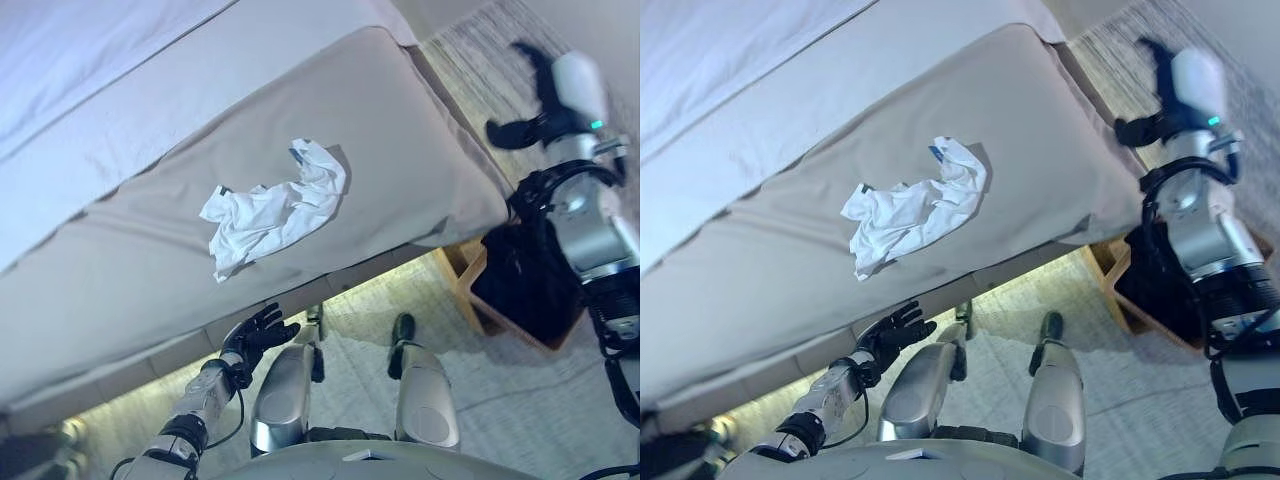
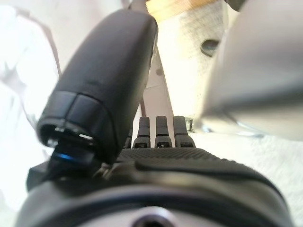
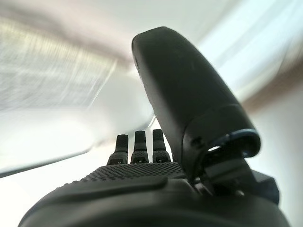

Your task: Pick up the clothes from the bed and place them into the basket

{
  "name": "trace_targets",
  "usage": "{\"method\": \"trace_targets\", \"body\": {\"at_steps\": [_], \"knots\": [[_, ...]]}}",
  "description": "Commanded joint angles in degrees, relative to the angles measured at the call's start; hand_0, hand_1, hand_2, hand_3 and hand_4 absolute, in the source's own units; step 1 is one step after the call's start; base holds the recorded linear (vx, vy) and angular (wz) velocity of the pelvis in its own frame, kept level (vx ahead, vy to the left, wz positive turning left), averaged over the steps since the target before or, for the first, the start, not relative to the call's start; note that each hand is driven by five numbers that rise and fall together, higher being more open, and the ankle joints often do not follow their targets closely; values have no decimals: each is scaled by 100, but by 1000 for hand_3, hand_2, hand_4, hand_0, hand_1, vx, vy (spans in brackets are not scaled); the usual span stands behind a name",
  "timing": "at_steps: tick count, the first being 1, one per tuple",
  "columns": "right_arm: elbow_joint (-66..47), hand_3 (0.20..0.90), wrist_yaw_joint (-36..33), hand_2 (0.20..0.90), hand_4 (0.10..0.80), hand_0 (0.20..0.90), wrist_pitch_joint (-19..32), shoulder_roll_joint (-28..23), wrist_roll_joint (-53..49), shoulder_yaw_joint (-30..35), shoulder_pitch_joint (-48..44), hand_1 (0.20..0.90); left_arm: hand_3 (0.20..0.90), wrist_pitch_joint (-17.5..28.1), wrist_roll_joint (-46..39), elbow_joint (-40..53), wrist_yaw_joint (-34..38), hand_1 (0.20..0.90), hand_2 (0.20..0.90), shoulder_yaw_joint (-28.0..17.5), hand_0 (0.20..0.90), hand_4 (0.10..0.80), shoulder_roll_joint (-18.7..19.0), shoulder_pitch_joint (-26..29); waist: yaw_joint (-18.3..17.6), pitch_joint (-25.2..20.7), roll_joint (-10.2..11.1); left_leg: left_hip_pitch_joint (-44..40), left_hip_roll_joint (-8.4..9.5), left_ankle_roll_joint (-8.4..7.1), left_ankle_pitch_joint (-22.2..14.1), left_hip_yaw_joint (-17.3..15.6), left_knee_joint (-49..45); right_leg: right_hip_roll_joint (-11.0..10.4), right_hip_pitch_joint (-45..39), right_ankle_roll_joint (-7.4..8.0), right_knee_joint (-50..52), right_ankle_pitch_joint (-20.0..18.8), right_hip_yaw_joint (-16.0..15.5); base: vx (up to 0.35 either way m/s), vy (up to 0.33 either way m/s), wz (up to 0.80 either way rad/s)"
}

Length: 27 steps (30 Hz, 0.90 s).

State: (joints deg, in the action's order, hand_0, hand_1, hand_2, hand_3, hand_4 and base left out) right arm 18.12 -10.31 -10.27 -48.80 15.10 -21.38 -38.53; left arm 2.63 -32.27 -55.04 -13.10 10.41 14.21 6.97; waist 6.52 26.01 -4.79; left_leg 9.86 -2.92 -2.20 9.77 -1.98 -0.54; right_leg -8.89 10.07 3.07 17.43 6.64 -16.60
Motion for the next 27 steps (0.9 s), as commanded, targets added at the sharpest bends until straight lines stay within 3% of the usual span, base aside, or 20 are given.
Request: {"method": "trace_targets", "body": {"at_steps": [1, 5, 11, 17, 22, 27], "knots": [[258, 900, -66, 900, 800, 900, 495, 348, 831, -360, -1189, 900, 900, 103, -47, -85, 10, 900, 900, 75, 900, 800, 665, -114, 447, -225, 514, 239, 480, 319, -1146, -40, -845, 24, -187, -27, -491, -244, -321, -9, 22, 57], [1215, 900, -79, 900, 800, 900, 126, 729, 1361, -1150, -2124, 900, 900, 18, -250, -54, 13, 900, 900, 143, 900, 800, 880, 80, 978, -31, 532, 490, 574, 342, -1117, 364, -800, -55, -207, 22, -315, -99, -522, 15, 16, 64], [2612, 900, 246, 900, 800, 900, -534, 1285, 1276, -1821, -3054, 900, 900, 4, -442, -1, 106, 900, 900, 105, 900, 800, 995, 86, 1649, 234, 549, 936, 618, 294, -795, 791, -515, -162, -64, 85, -318, -134, -1083, -54, 28, 51], [3920, 900, 471, 900, 800, 900, -677, 1770, 1003, -1862, -3353, 900, 900, 191, -506, -108, -64, 900, 900, 4, 900, 800, 983, 4, 2108, 378, 555, 1327, 605, 261, -675, 989, -466, -267, 90, 131, -270, -150, -1559, -24, 21, 28], [4866, 900, 1923, 900, 800, 900, -1398, 2046, 893, -1890, -3409, 900, 900, 402, -545, 67, -275, 900, 900, -14, 900, 800, 949, -83, 2403, 379, 554, 1816, 590, 217, -549, 1128, -479, -298, 363, 150, -136, -61, -1863, -8, -5, 21], [5222, 900, 2335, 900, 800, 900, -1575, 2136, 671, -1707, -3316, 900, 900, 399, -534, 471, -329, 900, 900, 89, 900, 800, 1014, -64, 2569, 379, 546, 2026, 596, 174, -439, 1303, -419, -281, 450, 184, -107, -53, -2069, 27, -81, 18]]}}
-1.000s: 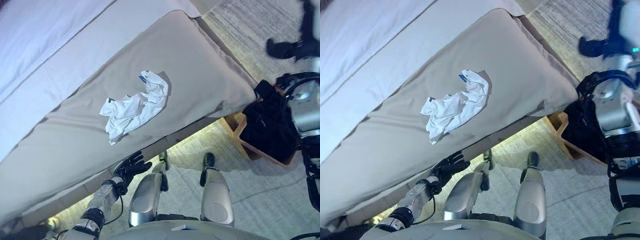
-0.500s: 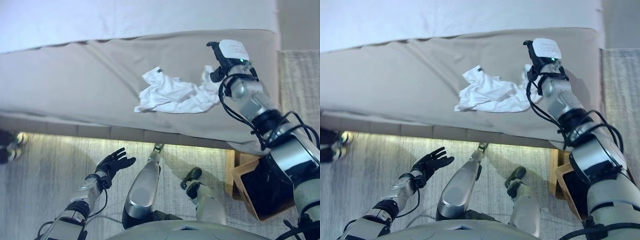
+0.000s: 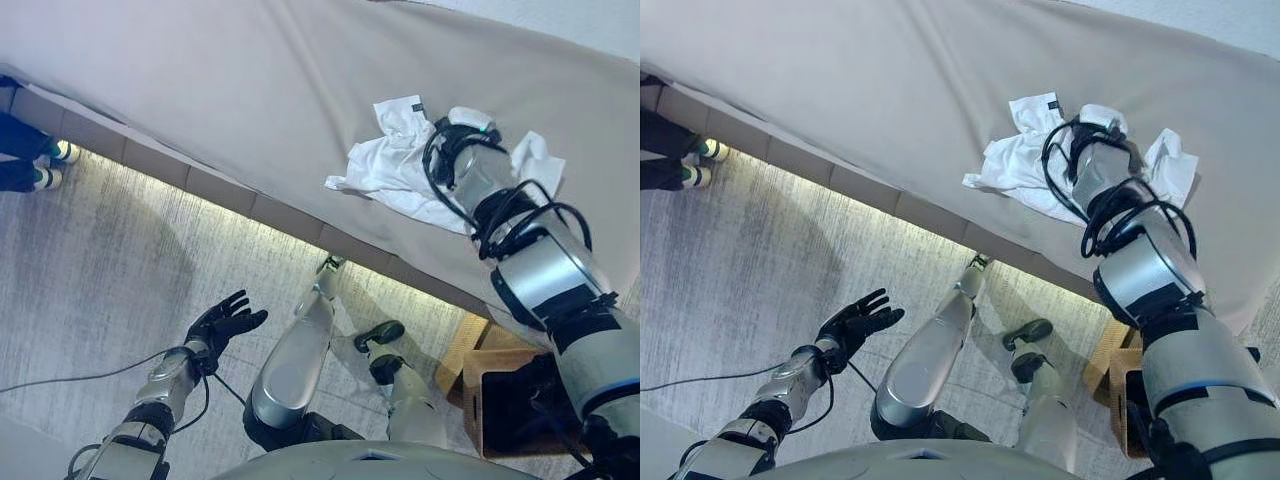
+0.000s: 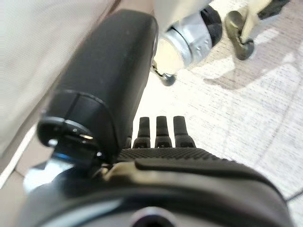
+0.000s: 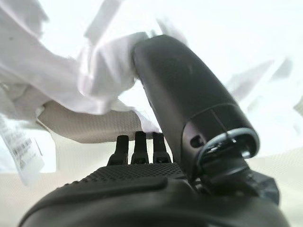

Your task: Pick up the clothes from the bed and place them into the basket

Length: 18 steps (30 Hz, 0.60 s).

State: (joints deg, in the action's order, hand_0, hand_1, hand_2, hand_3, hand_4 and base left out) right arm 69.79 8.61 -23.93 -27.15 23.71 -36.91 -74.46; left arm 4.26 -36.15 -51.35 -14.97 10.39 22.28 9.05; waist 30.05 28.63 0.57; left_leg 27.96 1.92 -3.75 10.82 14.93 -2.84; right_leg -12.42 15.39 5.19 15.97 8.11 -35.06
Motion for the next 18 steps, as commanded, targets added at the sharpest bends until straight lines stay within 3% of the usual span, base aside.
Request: {"method": "trace_targets", "body": {"at_steps": [1, 2, 3, 5, 9, 11, 12, 14, 18], "knots": [[93, 900, 419, 900, 800, 900, -220, -12, -289, -119, 258, 900, 900, 228, -136, 169, -129, 900, 900, 118, 900, 800, 221, -263, 231, 116, 22, 257, 113, 321, -528, -358, -177, 94, -60, -19, 21, -204, -242, 14, -110, 15], [132, 900, 349, 900, 800, 900, -139, 7, -331, -79, 243, 900, 900, 228, -126, 213, -112, 900, 900, 153, 900, 800, 228, -252, 243, 116, 33, 290, 115, 313, -517, -333, -171, 117, -36, -11, 12, -207, -253, 13, -108, 18], [130, 516, 116, 571, 416, 571, -34, 27, -491, -41, 234, 571, 900, 236, -109, 245, -99, 900, 900, 185, 900, 800, 231, -252, 249, 116, 44, 310, 113, 303, -514, -306, -162, 143, -15, 1, 0, -216, -261, 15, -96, 16], [-13, 200, -512, 300, 100, 300, 173, 67, -935, 39, 167, 300, 900, 240, -114, 299, -44, 900, 900, 242, 900, 800, 209, -256, 217, 116, 55, 325, 101, 291, -525, -273, -158, 187, 38, 17, -17, -235, -229, 12, -65, 12], [-1127, 200, -2323, 300, 100, 300, 1107, 135, -2026, 384, 39, 300, 900, 391, -161, 212, 89, 900, 900, 284, 900, 800, 105, -368, 1, 116, 146, 237, -19, 249, -586, -344, -138, 305, 65, 22, -128, -295, -2, -18, -25, -6], [-1439, 200, -2535, 300, 100, 300, 1144, 137, -2128, 435, 65, 300, 900, 428, -168, 181, 125, 900, 900, 264, 900, 800, 76, -403, -40, 116, 172, 192, -50, 239, -603, -375, -127, 330, 46, 21, -152, -302, 49, -27, -8, -16], [-2779, 200, -3540, 300, 100, 300, 1695, 135, -2097, 839, 249, 300, 900, 520, -157, 35, 254, 900, 900, 99, 900, 800, -68, -503, -270, 116, 280, -53, -145, 220, -690, -503, -87, 420, -71, 4, -219, -283, 284, -35, -7, -29], [-3674, 200, -4004, 300, 100, 300, 2088, 105, -1878, 1250, 514, 300, 900, 546, -118, -111, 329, 900, 900, -43, 900, 800, -142, -529, -435, 116, 365, -339, -193, 220, -760, -633, -16, 500, -280, -3, -371, -275, 508, -34, -25, -40], [-5150, 200, -4460, 300, 100, 300, 2065, -89, -1475, 1760, 834, 300, 900, 448, 102, -429, 359, 900, 900, -255, 900, 800, -188, -535, -669, 59, 447, -1097, -220, 224, -887, -842, 161, 599, -906, -21, -703, -226, 861, 46, -31, -50]]}}
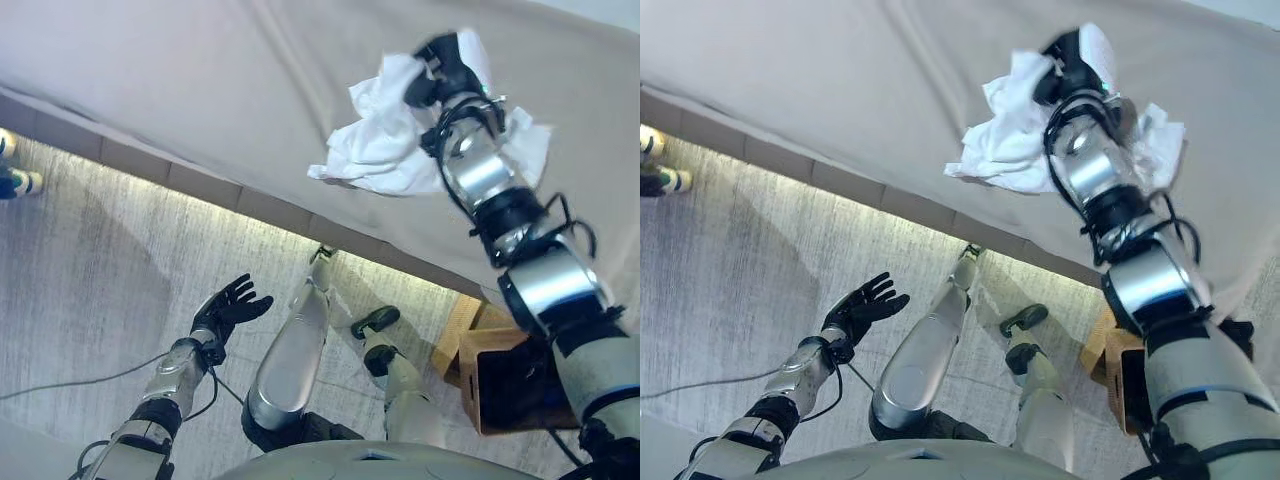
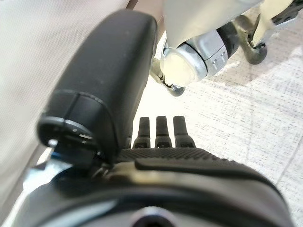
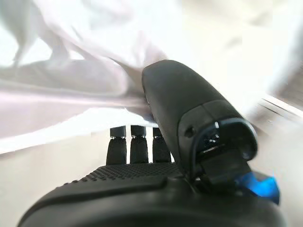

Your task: Pick up the clothes from the bed and place them into the basket

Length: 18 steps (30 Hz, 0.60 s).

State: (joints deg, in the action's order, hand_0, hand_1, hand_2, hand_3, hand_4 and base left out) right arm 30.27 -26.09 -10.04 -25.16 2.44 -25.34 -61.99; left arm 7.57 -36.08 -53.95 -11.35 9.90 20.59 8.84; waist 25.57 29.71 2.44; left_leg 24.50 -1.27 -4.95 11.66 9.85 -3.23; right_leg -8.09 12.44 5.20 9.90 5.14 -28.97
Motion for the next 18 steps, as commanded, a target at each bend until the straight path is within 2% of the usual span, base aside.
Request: {"method": "trace_targets", "body": {"at_steps": [1, 8, 14, 18], "knots": [[-1423, 200, -1089, 300, 100, 300, 658, -361, 697, 664, -324, 300, 900, 102, 170, -241, -11, 900, 900, -235, 900, 800, -22, -565, -273, -165, 273, -883, 85, 346, -993, -372, 254, 187, -717, -27, -178, 72, 314, 120, -43, -21], [-2885, 200, -1917, 300, 100, 300, 806, -1008, 951, 1446, 646, 300, 900, -98, 904, -496, -150, 900, 900, -437, 900, 800, -100, -1066, -754, -1248, 268, -1662, 116, 422, -1010, -670, 561, 300, -1371, -66, -652, -22, 706, 142, -12, -30], [-3318, 200, -2116, 300, 100, 300, 674, -1733, 750, 1846, 1067, 300, 900, -350, 1426, -798, -22, 900, 900, -279, 900, 800, -255, -990, -1320, -1973, 210, -2298, 142, 512, -1234, -1033, 613, 311, -1635, -92, -753, -69, 1060, 99, -32, -35], [-3305, 200, -1996, 300, 100, 300, 431, -2179, 683, 1943, 1182, 300, 900, -583, 1633, -921, 22, 900, 900, -211, 900, 800, -288, -856, -1700, -2313, 108, -2667, 135, 554, -1381, -1287, 631, 343, -1713, -121, -715, -51, 1332, 48, -17, -47]]}}
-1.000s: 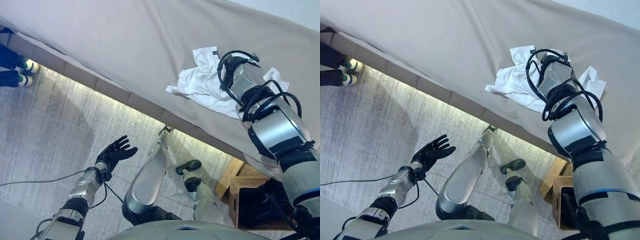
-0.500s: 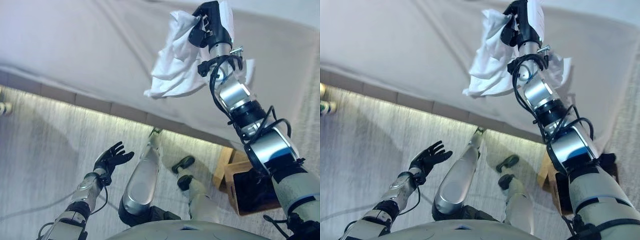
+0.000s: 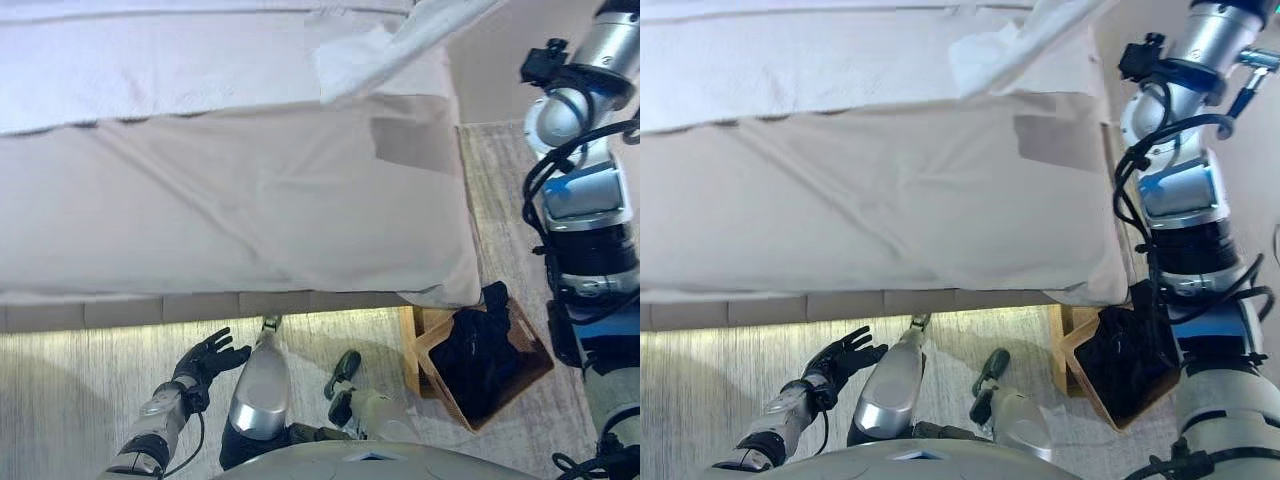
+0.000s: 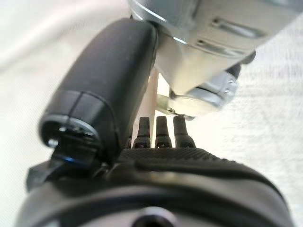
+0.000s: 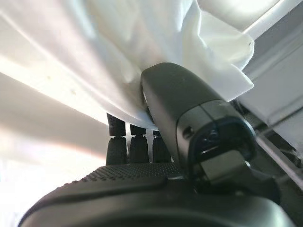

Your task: Pick up the clothes from the bed and place them into the basket

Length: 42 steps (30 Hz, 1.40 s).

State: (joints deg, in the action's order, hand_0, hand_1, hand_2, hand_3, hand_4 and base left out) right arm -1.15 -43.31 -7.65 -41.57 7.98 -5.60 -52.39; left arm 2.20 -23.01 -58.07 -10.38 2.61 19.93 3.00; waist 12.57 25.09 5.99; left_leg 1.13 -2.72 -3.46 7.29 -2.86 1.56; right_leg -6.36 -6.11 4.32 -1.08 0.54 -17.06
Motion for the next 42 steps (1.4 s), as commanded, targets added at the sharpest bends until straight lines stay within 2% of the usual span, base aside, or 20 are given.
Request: {"method": "trace_targets", "body": {"at_steps": [1, 6, 7, 9, 14, 18, 21, 25, 26, 32, 35, 36, 39, 40, 42], "knots": [[-87, 200, -184, 300, 100, 300, 160, -721, 4, 24, 327, 300, 900, -137, 390, -495, -96, 900, 900, 550, 900, 800, -209, -220, -552, -1944, -270, -469, 283, 411, -991, -102, 171, 192, 115, -40, 360, 398, 268, 53, -60, -40], [104, 200, 116, 300, 100, 300, 168, -993, -238, 386, 891, 300, 900, -278, 367, -391, -135, 900, 900, 561, 900, 800, -177, -187, -932, -2103, -308, -729, 276, 407, -1126, -396, 165, 261, 35, -46, 147, 277, 603, 41, -59, -46], [291, 200, 343, 300, 100, 300, 213, -1039, -392, 583, 1183, 300, 900, -341, 392, -377, -135, 900, 900, 548, 900, 800, -177, -196, -1062, -2142, -317, -806, 272, 398, -1183, -529, 149, 287, -2, -37, 20, 203, 705, 42, -80, -37], [409, 200, 418, 300, 100, 300, 296, -1040, -570, 688, 1359, 300, 900, -336, 405, -400, -121, 900, 900, 563, 900, 800, -176, -209, -1124, -2150, -320, -846, 269, 392, -1208, -600, 138, 304, -21, -33, -50, 154, 761, 34, -79, -39], [904, 200, 1263, 300, 100, 300, 427, -809, -1392, 1010, 2108, 300, 900, -472, 24, -510, -180, 900, 900, 367, 900, 800, -99, -270, -1382, -2120, -404, -948, 233, 383, -1271, -855, 84, 320, 9, -38, -25, 124, 856, 49, -111, -41], [1296, 200, 1807, 300, 100, 300, 348, -531, -1578, 992, 2525, 300, 900, -567, -453, -479, -264, 900, 900, 169, 900, 800, -114, -287, -1472, -2023, -470, -905, 209, 386, -1299, -933, -41, 313, 94, -83, 87, 169, 852, 52, -147, -25], [1711, 200, 1737, 300, 100, 300, 363, -476, -1509, 916, 2529, 300, 900, -592, -917, -375, -317, 900, 900, 173, 900, 800, -177, -150, -1507, -1823, -558, -692, 190, 373, -1300, -899, -235, 273, 327, -128, 277, 209, 836, -74, -135, -11], [2223, 200, 1494, 300, 100, 300, 248, -443, -1512, 657, 2060, 300, 900, -490, -1860, -124, -330, 900, 900, 349, 900, 800, -336, 383, -1579, -1285, -772, -89, 190, 336, -1246, -815, -516, 167, 943, -200, 569, 224, 853, -270, -95, -4], [2442, 200, 1364, 300, 100, 300, 221, -422, -1475, 537, 1860, 300, 900, -411, -2211, 22, -359, 900, 900, 426, 900, 800, -431, 590, -1627, -1002, -912, 157, 191, 331, -1218, -796, -642, 138, 1209, -239, 731, 254, 863, -293, -50, -3], [2954, 200, 915, 300, 100, 300, 39, -272, -1544, 186, 1369, 300, 900, -36, -2564, 467, -329, 900, 900, 787, 900, 800, -578, 1001, -1739, -187, -1293, 1018, 186, 314, -1168, -746, -1214, 65, 2150, -367, 1482, 440, 897, -179, -52, -10], [3241, 200, 704, 300, 100, 300, -151, -237, -1476, -9, 1097, 300, 900, 68, -2738, 662, -350, 900, 900, 907, 900, 800, -577, 1138, -1750, 107, -1457, 1490, 211, 310, -1121, -732, -1489, 27, 2712, -426, 1945, 552, 890, -102, -81, -20], [3407, 200, 632, 300, 100, 300, -219, -220, -1516, -59, 1011, 300, 900, 75, -2793, 764, -374, 900, 900, 953, 900, 800, -564, 1148, -1741, 182, -1527, 1603, 240, 271, -1235, -663, -1617, 28, 2861, -409, 2169, 750, 941, -18, -96, -15], [3804, 200, 501, 300, 100, 300, -419, -233, -1586, -162, 775, 300, 900, 96, -2900, 903, -472, 900, 900, 1011, 900, 800, -510, 1202, -1725, 347, -1636, 1936, 274, 266, -1220, -654, -1803, 15, 3231, -450, 2449, 832, 945, -45, -73, -12], [4113, 900, 463, 900, 800, 900, -604, -269, -1642, -219, 602, 900, 900, 114, -2911, 944, -544, 900, 900, 1041, 900, 800, -476, 1227, -1701, 426, -1697, 2089, 280, 249, -1191, -646, -1856, 12, 3399, -469, 2587, 881, 947, -76, -71, -2], [4603, 900, 520, 900, 800, 900, -785, -298, -1865, -346, 365, 900, 900, 110, -2935, 990, -602, 900, 900, 1101, 900, 800, -432, 1262, -1649, 469, -1765, 2324, 287, 247, -1145, -642, -1908, -8, 3649, -486, 2764, 932, 948, -69, -71, 0]]}}
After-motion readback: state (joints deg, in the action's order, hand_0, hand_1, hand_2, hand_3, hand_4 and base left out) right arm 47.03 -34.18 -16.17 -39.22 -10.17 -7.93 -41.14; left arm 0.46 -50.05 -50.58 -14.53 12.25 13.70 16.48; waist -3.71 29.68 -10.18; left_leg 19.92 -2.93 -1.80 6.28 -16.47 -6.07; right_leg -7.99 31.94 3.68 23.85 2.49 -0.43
